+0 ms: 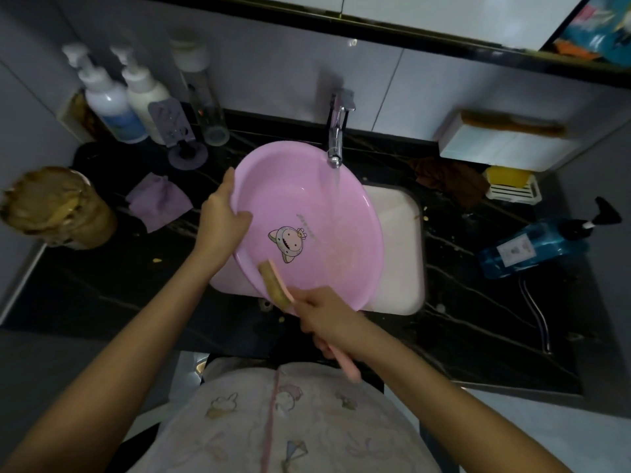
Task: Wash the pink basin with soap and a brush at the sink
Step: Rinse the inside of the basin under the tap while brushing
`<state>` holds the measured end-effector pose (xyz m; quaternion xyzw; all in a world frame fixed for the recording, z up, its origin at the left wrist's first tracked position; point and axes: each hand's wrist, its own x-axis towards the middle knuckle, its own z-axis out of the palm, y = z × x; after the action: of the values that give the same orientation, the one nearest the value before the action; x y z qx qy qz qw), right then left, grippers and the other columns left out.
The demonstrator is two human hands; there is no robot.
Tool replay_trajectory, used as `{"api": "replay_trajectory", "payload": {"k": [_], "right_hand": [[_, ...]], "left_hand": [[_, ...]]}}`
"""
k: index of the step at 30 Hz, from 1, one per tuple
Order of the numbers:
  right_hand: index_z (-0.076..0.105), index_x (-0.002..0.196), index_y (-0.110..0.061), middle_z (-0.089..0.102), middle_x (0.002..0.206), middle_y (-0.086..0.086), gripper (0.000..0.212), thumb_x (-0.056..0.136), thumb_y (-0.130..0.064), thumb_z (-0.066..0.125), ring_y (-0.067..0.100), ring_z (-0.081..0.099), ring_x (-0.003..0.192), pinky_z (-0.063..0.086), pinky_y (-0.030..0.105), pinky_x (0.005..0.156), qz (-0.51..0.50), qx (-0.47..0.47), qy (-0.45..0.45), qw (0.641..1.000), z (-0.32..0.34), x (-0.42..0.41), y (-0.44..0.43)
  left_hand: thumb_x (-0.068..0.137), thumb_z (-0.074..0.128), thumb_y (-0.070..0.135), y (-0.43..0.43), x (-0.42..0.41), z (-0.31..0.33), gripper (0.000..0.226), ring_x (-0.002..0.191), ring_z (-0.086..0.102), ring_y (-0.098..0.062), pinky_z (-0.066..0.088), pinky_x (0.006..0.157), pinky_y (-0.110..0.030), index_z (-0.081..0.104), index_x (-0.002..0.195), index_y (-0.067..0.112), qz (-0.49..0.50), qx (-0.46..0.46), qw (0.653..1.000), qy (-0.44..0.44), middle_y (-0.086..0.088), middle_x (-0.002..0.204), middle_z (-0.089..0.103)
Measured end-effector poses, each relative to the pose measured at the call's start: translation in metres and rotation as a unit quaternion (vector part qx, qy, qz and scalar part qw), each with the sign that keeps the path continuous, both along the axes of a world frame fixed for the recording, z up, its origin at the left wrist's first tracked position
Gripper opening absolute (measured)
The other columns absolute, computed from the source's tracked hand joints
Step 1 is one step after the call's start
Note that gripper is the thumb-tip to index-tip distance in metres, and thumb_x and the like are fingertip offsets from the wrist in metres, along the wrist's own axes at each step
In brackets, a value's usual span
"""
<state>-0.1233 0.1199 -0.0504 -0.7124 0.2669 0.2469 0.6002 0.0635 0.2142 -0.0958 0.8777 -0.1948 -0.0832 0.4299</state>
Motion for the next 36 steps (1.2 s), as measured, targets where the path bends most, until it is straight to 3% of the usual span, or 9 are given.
{"api": "replay_trajectory", "payload": {"k": [4,10,13,17,19,22,25,28,36], "right_hand": [[0.054,0.132,-0.019,0.041,0.062,0.000,0.038,0.098,-0.029,0.039,0.008,0.035,0.039,0.030,0.017,0.037,0.007,-0.019,0.037,0.999,-0.004,-0.007,-0.013],[0.053,0.129,-0.015,0.047,0.063,0.001,0.034,0.101,-0.023,0.036,0.003,0.042,0.034,0.035,0.016,0.035,0.014,-0.070,-0.068,0.995,-0.015,0.014,0.020],[0.056,0.126,-0.012,0.053,0.070,0.001,0.033,0.099,-0.020,0.038,0.007,0.047,0.052,0.039,0.016,0.047,0.125,-0.191,-0.029,0.973,-0.025,-0.020,-0.006],[0.039,0.141,-0.020,0.061,0.113,0.015,0.044,0.097,-0.016,0.037,0.029,0.060,0.096,0.049,0.035,0.079,0.210,-0.334,0.076,0.916,-0.040,-0.052,-0.060],[0.035,0.143,-0.023,0.059,0.115,0.013,0.048,0.096,-0.017,0.037,0.028,0.058,0.098,0.048,0.033,0.075,0.241,-0.390,0.113,0.882,-0.051,-0.043,-0.086],[0.040,0.137,-0.023,0.052,0.091,0.003,0.042,0.095,-0.016,0.037,0.020,0.051,0.081,0.041,0.026,0.059,0.286,-0.478,0.131,0.820,-0.069,-0.009,-0.119],[0.030,0.142,-0.025,0.051,0.094,0.005,0.046,0.097,-0.019,0.035,0.023,0.055,0.084,0.044,0.029,0.066,0.263,-0.552,0.103,0.785,-0.085,0.026,-0.140],[0.014,0.149,-0.031,0.056,0.112,0.012,0.053,0.100,-0.022,0.032,0.028,0.059,0.096,0.043,0.031,0.070,0.253,-0.579,0.076,0.771,-0.100,0.045,-0.149],[0.019,0.148,-0.032,0.057,0.110,0.009,0.052,0.098,-0.025,0.033,0.027,0.059,0.091,0.043,0.031,0.065,0.294,-0.568,0.055,0.767,-0.114,0.029,-0.148]], "left_hand": [[0.081,0.053,-0.007,0.003,-0.003,-0.004,0.067,0.094,0.051,-0.011,0.045,0.073,-0.020,0.033,0.143,0.011,-0.001,-0.022,1.000,-0.008,0.000,0.110,0.050],[0.080,0.052,-0.007,0.002,0.000,-0.007,0.068,0.092,0.054,-0.016,0.043,0.067,-0.018,0.032,0.143,0.011,-0.001,-0.018,1.000,-0.010,-0.004,0.107,0.053],[0.081,0.053,-0.007,0.002,0.003,-0.007,0.071,0.093,0.052,-0.015,0.043,0.074,-0.024,0.029,0.145,0.010,-0.009,-0.008,1.000,-0.008,-0.001,0.106,0.050],[0.081,0.056,-0.003,0.004,0.010,-0.015,0.073,0.100,0.056,-0.021,0.046,0.079,-0.027,0.027,0.146,0.010,-0.022,0.003,1.000,-0.004,-0.010,0.116,0.056],[0.080,0.055,-0.004,0.005,0.009,-0.015,0.073,0.101,0.055,-0.022,0.045,0.080,-0.028,0.028,0.146,0.009,-0.022,0.000,1.000,-0.006,-0.014,0.119,0.056],[0.080,0.055,-0.005,0.005,0.007,-0.011,0.072,0.100,0.055,-0.023,0.044,0.079,-0.029,0.028,0.146,0.008,-0.030,-0.007,0.999,-0.013,-0.016,0.119,0.056],[0.080,0.055,-0.006,0.005,0.006,-0.010,0.074,0.102,0.051,-0.020,0.042,0.082,-0.028,0.026,0.147,0.007,-0.035,0.006,0.999,-0.018,-0.017,0.128,0.052],[0.079,0.057,-0.003,0.008,0.009,-0.014,0.076,0.102,0.053,-0.018,0.045,0.082,-0.029,0.026,0.147,0.009,-0.029,0.015,0.999,-0.018,-0.014,0.125,0.054],[0.078,0.057,-0.001,0.009,0.012,-0.019,0.076,0.097,0.058,-0.023,0.049,0.078,-0.031,0.028,0.146,0.013,-0.027,0.020,0.999,-0.015,-0.011,0.116,0.057]]}}
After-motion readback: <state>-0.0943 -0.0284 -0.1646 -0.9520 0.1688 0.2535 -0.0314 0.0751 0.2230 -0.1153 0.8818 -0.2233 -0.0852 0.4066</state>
